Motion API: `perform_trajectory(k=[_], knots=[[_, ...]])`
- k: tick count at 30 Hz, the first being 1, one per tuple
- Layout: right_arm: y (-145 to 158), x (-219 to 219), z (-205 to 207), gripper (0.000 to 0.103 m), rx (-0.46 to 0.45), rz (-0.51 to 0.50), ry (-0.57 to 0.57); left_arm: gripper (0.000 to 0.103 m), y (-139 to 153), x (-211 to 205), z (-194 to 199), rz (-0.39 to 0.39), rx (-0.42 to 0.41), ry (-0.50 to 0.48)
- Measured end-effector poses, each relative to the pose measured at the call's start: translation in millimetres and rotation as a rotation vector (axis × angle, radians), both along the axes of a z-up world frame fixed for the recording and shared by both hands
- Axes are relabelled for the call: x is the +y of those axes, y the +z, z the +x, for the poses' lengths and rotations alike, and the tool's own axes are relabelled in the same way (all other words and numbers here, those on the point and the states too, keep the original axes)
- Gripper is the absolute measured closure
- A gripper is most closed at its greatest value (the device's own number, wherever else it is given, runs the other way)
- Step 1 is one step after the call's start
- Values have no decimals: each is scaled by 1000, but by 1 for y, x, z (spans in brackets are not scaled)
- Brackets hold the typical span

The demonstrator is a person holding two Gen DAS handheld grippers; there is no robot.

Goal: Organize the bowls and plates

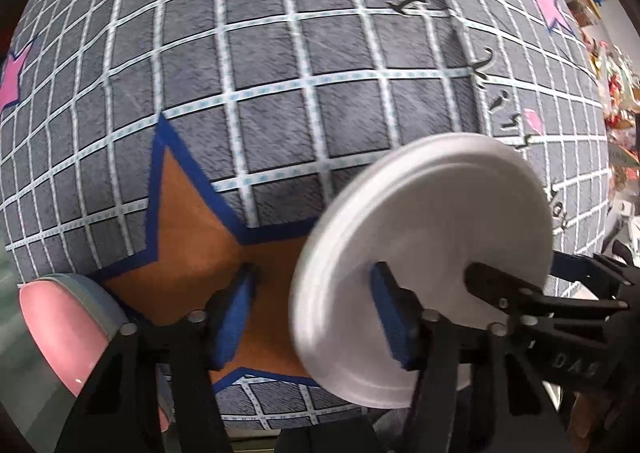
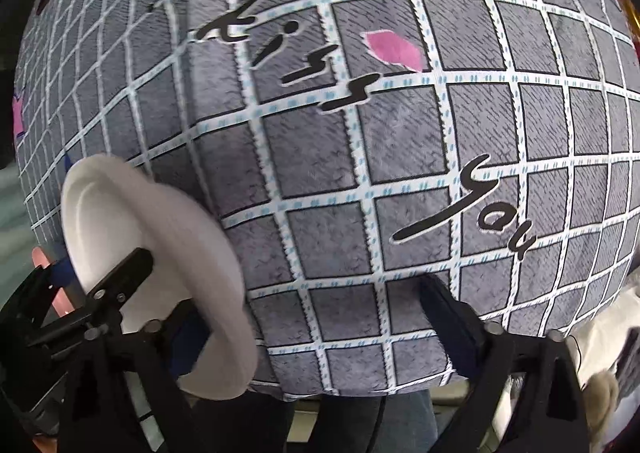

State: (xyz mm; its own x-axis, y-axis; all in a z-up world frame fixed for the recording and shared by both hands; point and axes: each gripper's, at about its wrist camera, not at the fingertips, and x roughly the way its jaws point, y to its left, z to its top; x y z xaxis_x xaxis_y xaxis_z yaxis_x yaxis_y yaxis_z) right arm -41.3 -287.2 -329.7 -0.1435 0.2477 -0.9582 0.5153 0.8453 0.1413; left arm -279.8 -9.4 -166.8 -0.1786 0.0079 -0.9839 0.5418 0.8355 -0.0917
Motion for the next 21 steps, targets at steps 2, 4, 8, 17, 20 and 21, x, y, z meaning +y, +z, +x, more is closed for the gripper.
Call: perform_trajectory(k=[2, 4, 8, 17, 20, 21], knots=[[0, 5, 5, 30, -21, 10, 14, 48, -3, -7, 3, -4, 2, -5], [-2, 10, 9, 42, -28, 25, 24, 49, -5, -9, 5, -5, 7, -5], [-12, 17, 17, 44, -17, 31, 19, 52, -7, -7, 6, -11, 4, -5], [-24, 71, 41, 72, -30, 33, 44, 70, 7, 9, -20, -59, 35, -13], [-30, 82, 48, 72, -25, 28, 63, 70, 7, 16, -22, -60, 36, -15], [-32, 86, 49, 72, -22, 28, 65, 70, 6, 20, -22, -60, 36, -15]])
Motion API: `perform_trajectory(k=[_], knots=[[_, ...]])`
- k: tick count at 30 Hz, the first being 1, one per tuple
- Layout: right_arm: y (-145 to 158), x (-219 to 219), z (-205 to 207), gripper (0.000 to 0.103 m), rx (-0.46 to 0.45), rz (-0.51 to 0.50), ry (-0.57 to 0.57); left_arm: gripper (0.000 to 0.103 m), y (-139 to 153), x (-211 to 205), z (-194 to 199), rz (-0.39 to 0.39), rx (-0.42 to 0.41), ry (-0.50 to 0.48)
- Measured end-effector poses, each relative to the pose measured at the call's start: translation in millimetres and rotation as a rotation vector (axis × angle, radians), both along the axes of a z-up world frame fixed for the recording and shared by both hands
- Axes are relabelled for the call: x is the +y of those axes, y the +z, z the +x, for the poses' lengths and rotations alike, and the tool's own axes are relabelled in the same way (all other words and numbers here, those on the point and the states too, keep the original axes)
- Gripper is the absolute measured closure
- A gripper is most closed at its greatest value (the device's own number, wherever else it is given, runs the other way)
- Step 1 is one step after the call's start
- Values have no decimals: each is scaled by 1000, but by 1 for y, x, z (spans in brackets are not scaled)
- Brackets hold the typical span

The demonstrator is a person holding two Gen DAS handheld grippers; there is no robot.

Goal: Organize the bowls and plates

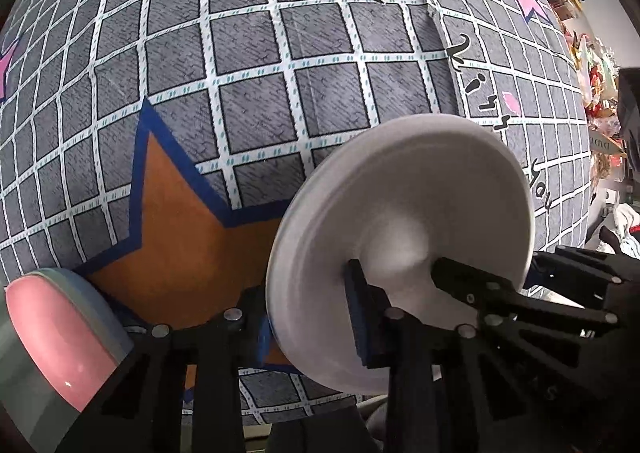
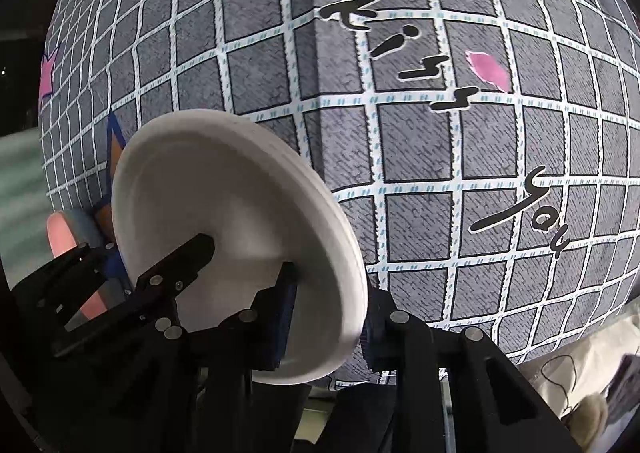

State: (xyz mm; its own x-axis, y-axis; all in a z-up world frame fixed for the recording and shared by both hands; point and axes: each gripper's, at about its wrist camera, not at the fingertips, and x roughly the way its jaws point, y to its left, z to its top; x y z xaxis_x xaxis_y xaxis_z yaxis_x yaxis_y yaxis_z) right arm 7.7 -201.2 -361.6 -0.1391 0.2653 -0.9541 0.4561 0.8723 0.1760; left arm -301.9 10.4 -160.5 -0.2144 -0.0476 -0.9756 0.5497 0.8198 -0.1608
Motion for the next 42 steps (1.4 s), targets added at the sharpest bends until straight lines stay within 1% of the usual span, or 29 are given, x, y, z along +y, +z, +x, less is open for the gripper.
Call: perform_trajectory(k=[5, 9, 17, 18, 21, 29, 36, 42], knots=[[-13, 34, 6, 72, 13, 5, 15, 70, -2, 27, -5, 0, -1, 19], [-24, 59, 13, 72, 18, 9, 38, 70, -5, 56, -10, -1, 1, 36], [-36, 127, 34, 72, 29, 3, 81, 70, -7, 107, -15, -3, 12, 66], [-36, 134, 31, 72, 29, 3, 86, 70, -4, 120, -15, -4, 13, 67], [-42, 159, 41, 72, 28, 0, 101, 70, 2, 155, -12, -11, 5, 74], [-41, 231, 78, 72, -10, -23, 150, 69, 27, 217, -2, -39, -40, 119], [-28, 297, 113, 72, -55, -59, 221, 69, 54, 281, 11, -71, -92, 186], [-15, 364, 153, 72, -92, -69, 298, 69, 78, 355, 22, -73, -151, 258]])
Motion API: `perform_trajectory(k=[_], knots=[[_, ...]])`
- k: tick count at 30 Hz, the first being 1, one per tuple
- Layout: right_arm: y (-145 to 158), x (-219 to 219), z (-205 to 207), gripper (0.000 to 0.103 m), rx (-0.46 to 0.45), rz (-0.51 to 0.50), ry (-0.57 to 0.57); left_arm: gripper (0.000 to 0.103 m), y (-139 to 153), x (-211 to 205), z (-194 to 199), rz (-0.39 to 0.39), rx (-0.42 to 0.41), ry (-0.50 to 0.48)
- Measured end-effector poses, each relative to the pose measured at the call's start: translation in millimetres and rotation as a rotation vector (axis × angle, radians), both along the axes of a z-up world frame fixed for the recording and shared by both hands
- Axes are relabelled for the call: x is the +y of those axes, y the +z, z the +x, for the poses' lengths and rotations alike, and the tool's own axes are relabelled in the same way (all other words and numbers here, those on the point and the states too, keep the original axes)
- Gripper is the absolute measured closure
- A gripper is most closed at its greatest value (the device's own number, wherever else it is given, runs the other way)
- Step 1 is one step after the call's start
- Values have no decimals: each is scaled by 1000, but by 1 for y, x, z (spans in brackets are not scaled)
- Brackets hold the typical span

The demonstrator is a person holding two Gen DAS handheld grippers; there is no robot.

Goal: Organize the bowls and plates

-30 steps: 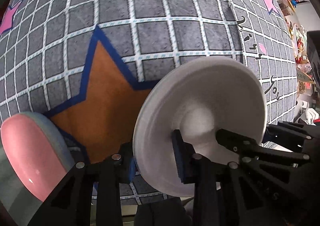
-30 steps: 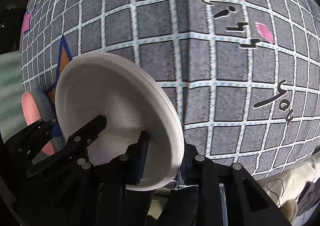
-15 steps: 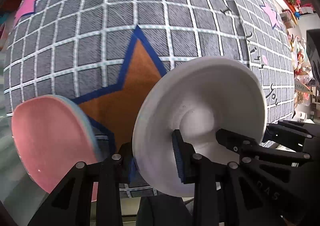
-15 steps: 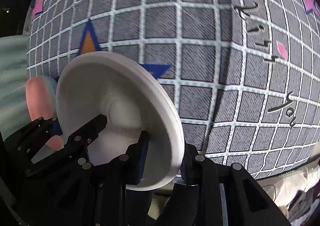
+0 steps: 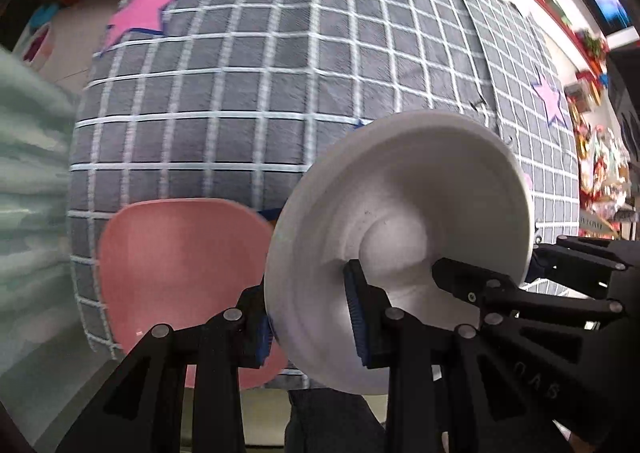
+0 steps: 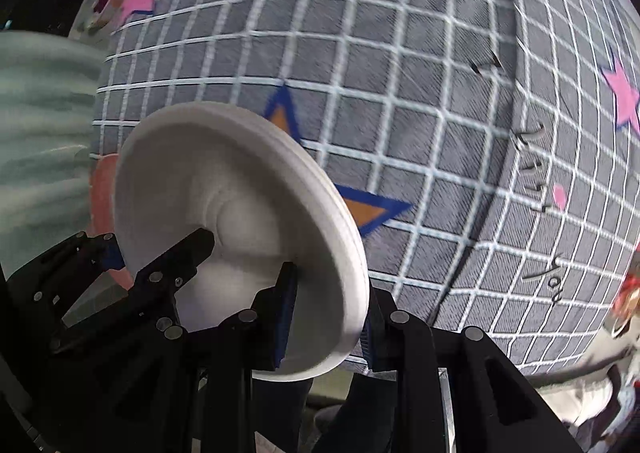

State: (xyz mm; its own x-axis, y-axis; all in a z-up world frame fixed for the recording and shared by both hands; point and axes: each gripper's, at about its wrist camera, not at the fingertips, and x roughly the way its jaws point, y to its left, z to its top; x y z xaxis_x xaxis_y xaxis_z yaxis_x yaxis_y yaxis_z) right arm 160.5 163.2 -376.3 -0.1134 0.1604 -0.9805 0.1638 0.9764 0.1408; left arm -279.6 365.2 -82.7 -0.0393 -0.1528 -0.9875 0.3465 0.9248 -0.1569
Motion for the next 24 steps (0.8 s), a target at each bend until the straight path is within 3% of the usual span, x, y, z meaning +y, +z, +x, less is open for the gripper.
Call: perform_trajectory(k=[6, 15, 18, 24], knots=[[8, 92, 53, 72, -18, -1, 79, 69, 32, 51, -5, 4, -24, 87], [8, 299, 118, 72, -30, -1, 178, 69, 53, 102, -17, 16, -38, 207], [-2, 361, 133, 72, -30, 2, 207, 69, 61, 146, -28, 21, -33, 238], [-23, 474, 150, 72, -21, 10, 252, 69, 46, 143, -28, 41, -14, 299]])
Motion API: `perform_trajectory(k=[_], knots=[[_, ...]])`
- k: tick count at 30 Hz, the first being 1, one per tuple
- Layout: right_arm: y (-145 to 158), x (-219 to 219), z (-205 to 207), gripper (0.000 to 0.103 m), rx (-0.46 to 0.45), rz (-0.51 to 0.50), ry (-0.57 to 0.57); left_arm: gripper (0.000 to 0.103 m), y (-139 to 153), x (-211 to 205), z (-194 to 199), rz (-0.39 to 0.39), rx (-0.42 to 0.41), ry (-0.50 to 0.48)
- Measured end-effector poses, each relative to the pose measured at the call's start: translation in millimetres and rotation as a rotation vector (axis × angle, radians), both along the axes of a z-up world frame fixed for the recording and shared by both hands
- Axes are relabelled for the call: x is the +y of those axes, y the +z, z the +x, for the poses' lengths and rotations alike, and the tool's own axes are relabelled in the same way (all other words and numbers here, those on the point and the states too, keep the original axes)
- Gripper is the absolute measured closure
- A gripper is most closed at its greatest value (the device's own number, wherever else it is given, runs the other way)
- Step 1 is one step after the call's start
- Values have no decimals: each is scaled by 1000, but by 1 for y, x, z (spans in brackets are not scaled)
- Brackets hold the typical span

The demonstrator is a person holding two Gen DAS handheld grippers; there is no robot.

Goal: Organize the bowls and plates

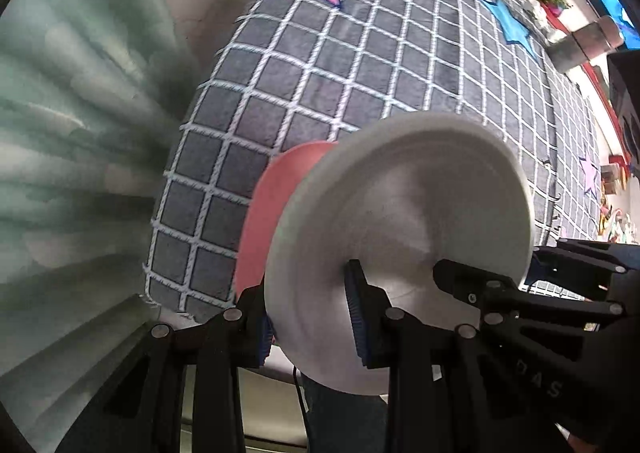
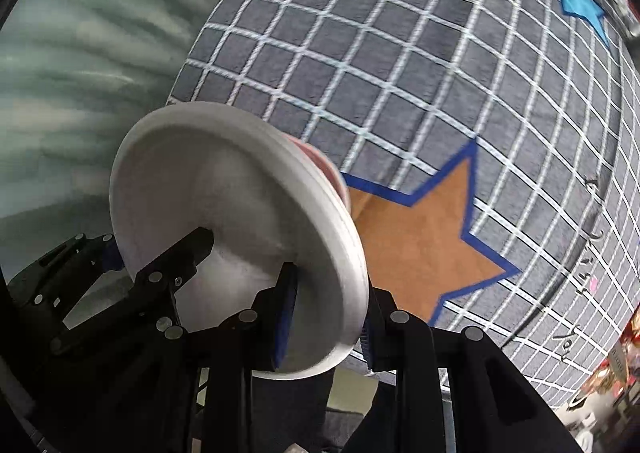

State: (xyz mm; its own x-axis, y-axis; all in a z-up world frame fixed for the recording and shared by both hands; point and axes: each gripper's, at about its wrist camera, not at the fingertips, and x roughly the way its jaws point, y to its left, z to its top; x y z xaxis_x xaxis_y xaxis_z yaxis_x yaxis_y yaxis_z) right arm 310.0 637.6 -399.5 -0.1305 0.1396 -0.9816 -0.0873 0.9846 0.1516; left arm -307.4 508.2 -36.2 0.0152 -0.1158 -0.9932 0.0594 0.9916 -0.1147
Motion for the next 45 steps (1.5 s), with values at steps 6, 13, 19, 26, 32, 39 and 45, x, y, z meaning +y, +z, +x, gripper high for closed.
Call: perform_trajectory(k=[6, 13, 19, 26, 32, 39, 45], knots=[[-28, 99, 1, 72, 19, 10, 23, 69, -10, 12, -8, 18, 26, 21], [-60, 211, 16, 71, 18, -5, 41, 55, -16, 21, -16, 55, 31, 43], [-64, 276, 22, 40, -12, -52, 30, 28, -5, 42, -23, 103, -1, 67], [-62, 364, 40, 27, -38, -26, -8, 22, -2, 14, -17, 126, -22, 55], [-63, 427, 51, 16, -56, -9, -36, 0, 2, -13, -10, 137, -51, 19], [-64, 520, 68, 0, -109, -40, -50, 0, 11, -24, -14, 108, -55, -8], [-54, 546, 72, 0, -119, -56, -53, 0, 9, -29, -14, 102, -50, -11]])
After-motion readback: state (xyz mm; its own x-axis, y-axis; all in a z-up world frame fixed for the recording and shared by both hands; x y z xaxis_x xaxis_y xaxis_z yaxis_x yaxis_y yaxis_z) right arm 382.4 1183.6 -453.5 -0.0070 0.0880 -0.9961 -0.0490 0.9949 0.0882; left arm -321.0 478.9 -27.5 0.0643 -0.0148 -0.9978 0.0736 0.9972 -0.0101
